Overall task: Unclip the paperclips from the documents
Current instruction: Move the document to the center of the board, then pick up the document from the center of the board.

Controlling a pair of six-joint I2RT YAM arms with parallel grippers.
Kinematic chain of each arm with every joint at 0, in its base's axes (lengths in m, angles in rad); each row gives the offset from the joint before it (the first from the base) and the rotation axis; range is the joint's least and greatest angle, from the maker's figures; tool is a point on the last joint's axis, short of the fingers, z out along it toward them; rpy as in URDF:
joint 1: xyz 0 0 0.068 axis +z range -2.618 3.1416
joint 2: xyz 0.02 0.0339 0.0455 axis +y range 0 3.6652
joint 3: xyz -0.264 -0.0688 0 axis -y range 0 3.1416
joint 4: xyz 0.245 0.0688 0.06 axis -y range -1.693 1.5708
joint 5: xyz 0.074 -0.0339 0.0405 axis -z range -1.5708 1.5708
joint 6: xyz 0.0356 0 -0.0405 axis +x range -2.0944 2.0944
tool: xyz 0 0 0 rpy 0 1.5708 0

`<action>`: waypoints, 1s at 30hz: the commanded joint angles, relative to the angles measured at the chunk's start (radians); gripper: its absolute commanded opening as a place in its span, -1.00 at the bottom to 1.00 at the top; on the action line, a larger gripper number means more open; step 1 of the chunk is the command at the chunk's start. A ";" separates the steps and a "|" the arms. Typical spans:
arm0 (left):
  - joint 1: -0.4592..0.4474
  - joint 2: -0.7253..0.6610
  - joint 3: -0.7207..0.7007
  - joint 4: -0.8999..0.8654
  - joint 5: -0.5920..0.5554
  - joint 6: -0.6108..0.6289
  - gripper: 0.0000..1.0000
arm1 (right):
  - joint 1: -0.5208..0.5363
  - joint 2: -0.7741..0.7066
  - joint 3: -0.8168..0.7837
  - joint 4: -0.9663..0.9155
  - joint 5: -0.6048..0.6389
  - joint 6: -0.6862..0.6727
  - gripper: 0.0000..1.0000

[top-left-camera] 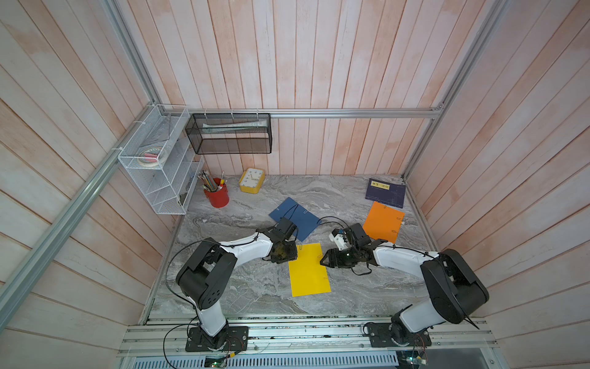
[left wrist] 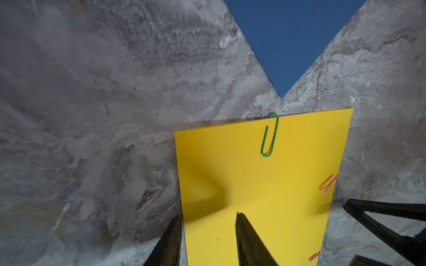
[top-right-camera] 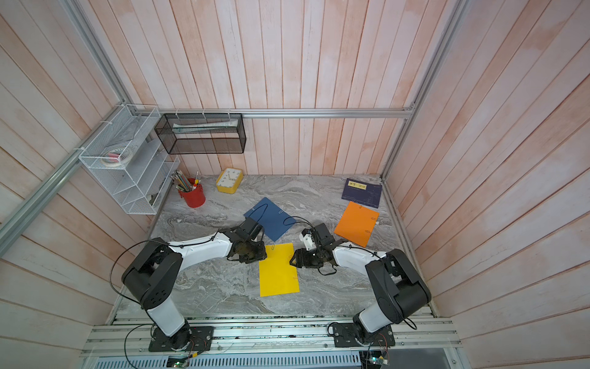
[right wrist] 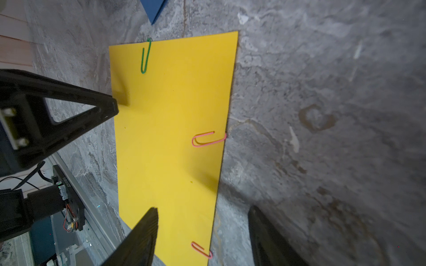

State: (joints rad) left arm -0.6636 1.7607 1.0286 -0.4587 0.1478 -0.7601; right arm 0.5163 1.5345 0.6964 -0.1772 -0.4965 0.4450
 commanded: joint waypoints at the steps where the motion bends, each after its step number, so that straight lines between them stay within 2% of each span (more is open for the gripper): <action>1: -0.011 0.029 0.024 -0.032 -0.026 0.005 -0.21 | 0.012 0.018 0.014 -0.048 -0.001 0.004 0.24; 30: -0.016 0.055 -0.005 -0.015 0.009 0.025 -0.31 | 0.059 0.101 0.068 -0.093 0.009 0.023 0.19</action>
State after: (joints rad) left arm -0.6754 1.7763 1.0397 -0.4572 0.1516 -0.7521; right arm 0.5644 1.5990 0.7662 -0.2173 -0.5003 0.4599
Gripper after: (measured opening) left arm 0.348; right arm 0.596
